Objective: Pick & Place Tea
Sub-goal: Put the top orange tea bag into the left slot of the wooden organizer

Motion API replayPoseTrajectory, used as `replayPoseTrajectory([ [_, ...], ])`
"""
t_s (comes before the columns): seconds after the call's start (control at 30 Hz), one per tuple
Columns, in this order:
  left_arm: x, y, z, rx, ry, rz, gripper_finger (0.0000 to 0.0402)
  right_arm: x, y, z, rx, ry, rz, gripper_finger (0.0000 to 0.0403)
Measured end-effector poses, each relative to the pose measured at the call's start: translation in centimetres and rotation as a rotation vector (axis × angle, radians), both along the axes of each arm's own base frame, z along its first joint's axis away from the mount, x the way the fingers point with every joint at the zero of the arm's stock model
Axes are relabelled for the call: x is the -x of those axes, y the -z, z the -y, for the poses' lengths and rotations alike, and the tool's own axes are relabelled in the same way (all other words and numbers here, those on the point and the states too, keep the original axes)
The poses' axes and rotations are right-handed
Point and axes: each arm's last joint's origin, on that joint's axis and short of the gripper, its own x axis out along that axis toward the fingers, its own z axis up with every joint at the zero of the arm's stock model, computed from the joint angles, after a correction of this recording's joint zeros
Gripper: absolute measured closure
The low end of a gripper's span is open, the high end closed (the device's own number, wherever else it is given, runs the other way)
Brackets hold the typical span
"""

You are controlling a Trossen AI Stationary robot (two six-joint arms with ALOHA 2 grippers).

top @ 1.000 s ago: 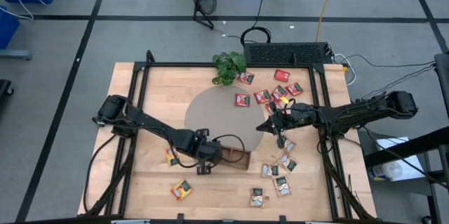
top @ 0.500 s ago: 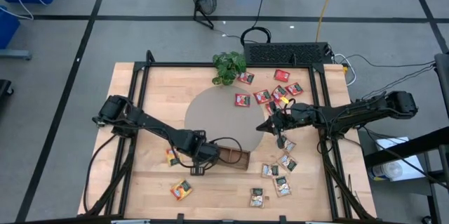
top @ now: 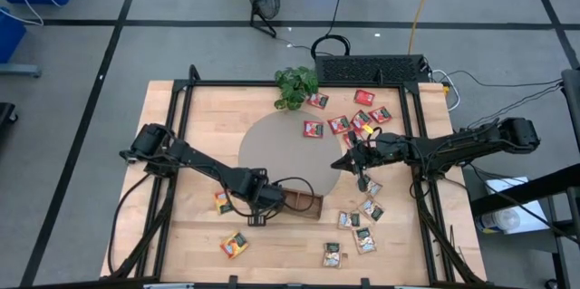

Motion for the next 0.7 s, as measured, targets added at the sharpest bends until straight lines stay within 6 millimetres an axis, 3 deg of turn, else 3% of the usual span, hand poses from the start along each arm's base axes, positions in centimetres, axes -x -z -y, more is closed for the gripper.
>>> replayPoseTrajectory([
  [0.7, 0.54, 0.23, 0.02, -0.266, -0.039, 0.035, 0.0395, 0.0, 0.0, 0.0, -0.001, 0.0, 0.0, 0.0403],
])
